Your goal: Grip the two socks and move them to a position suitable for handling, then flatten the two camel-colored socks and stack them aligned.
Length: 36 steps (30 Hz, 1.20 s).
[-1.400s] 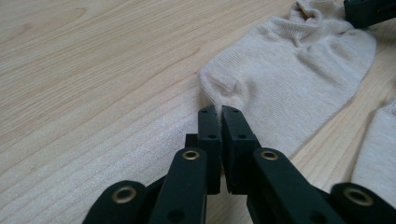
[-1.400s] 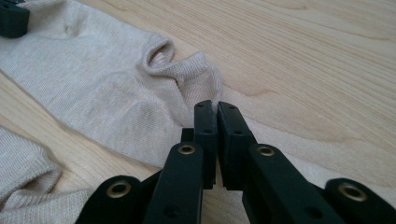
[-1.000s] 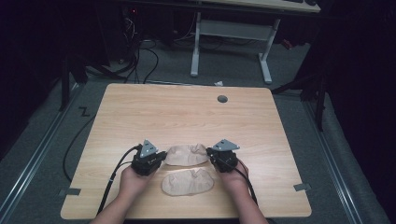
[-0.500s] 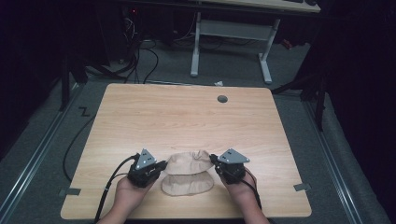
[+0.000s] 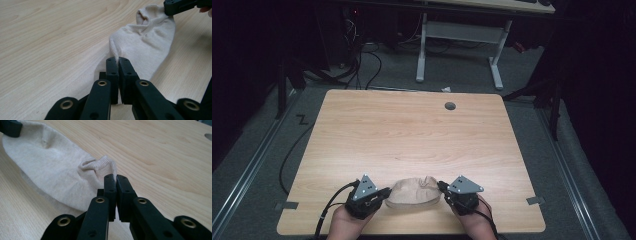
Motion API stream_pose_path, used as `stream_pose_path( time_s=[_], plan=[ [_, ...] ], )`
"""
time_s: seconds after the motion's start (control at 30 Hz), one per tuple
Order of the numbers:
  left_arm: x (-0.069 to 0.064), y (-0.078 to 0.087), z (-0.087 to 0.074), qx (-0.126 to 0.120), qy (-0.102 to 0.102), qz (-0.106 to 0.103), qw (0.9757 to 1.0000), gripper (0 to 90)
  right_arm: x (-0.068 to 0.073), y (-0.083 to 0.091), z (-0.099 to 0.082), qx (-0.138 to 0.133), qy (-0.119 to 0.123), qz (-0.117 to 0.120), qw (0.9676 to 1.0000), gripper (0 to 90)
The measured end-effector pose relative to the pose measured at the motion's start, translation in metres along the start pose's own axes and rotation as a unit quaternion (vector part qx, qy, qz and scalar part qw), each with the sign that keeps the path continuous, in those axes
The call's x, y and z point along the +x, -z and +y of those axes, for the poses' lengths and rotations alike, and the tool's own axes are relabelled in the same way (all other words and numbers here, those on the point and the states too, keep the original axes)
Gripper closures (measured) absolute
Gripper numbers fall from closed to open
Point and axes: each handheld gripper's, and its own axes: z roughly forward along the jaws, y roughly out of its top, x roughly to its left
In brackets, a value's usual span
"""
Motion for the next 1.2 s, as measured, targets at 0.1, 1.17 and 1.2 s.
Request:
stream_pose_path(
  time_s=[0.1, 1.17, 1.2],
  plan=[
    [0.001, 0.0, -0.007, 0.011, 0.004, -0.001, 0.9999, 86.9, 0.0, -0.001, -0.004, 0.008, -0.004, 0.005, 1.0, 87.1],
    [0.003, -0.011, -0.013, 0.045, -0.014, 0.018, 0.9987, 48.7, -0.004, -0.012, -0.014, 0.029, -0.017, 0.001, 0.9994, 63.3],
    [0.004, -0.011, -0.013, 0.042, -0.012, 0.019, 0.9989, 48.4, -0.005, -0.012, -0.014, 0.026, -0.021, -0.001, 0.9994, 62.2]
  ],
)
